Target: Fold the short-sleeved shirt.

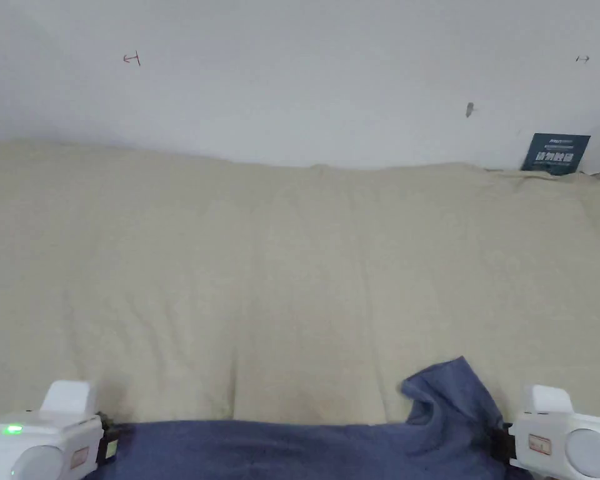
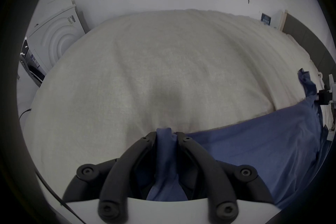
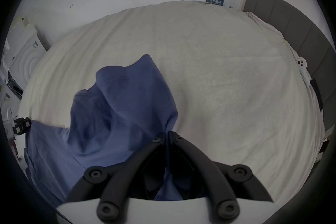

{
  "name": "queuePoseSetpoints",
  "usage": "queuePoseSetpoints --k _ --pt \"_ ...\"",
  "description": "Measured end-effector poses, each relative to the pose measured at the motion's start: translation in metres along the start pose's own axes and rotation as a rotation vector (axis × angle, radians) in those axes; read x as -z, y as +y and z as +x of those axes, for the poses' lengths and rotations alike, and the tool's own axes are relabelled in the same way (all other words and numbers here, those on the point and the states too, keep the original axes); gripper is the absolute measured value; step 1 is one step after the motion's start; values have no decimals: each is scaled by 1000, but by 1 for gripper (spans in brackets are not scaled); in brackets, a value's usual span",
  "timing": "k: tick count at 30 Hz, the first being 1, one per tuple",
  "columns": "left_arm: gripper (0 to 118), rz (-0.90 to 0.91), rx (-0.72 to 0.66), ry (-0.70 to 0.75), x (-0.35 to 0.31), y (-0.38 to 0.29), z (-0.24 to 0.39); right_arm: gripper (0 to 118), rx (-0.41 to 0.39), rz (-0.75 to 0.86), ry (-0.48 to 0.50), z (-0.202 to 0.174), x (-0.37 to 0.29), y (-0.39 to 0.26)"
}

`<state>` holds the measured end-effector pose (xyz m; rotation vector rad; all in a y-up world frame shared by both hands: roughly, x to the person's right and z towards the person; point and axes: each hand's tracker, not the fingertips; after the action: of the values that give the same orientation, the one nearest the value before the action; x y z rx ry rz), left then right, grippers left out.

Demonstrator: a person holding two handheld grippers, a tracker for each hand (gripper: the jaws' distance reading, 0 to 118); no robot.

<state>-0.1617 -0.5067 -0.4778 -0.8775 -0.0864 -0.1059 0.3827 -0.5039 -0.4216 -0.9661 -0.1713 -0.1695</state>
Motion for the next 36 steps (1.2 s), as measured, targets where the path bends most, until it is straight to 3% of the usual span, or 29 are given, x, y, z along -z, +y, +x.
queuePoseSetpoints --k 1,3,9,17,20,23,27,28,29,31,32,34,36 --pt "15 44 25 -34 -8 -4 -4 2 47 0 20 4 -5 0" --pt "12 39 9 -96 -26 -7 -15 2 120 55 157 14 -27 -2" --pt "10 191 -172 -222 -121 -32 -55 2 194 176 316 30 -123 -35" --pt "9 202 -271 -402 -216 -138 -83 2 205 219 335 47 -221 -140" --pt "9 146 -255 -382 -212 -173 -74 2 202 157 275 53 -211 -177" --pt "9 29 -269 -364 -176 -195 -69 2 277 76 238 60 -179 -196" --pt "11 -12 -287 -333 -167 -197 -70 2 243 76 201 58 -161 -201" --pt "23 1 -312 -335 -170 -198 -73 7 205 98 194 55 -163 -200" --pt "38 0 -325 -323 -175 -197 -76 19 188 112 176 53 -167 -200" --pt "82 40 -307 -214 -192 -194 -86 65 62 190 47 51 -189 -198" --pt "95 74 -278 -170 -203 -192 -89 76 2 245 -16 48 -201 -197" --pt "101 196 -247 -95 -236 -181 -94 79 -97 377 -89 40 -235 -192" --pt "102 291 -262 -100 -267 -165 -93 79 -99 520 -94 31 -271 -189"
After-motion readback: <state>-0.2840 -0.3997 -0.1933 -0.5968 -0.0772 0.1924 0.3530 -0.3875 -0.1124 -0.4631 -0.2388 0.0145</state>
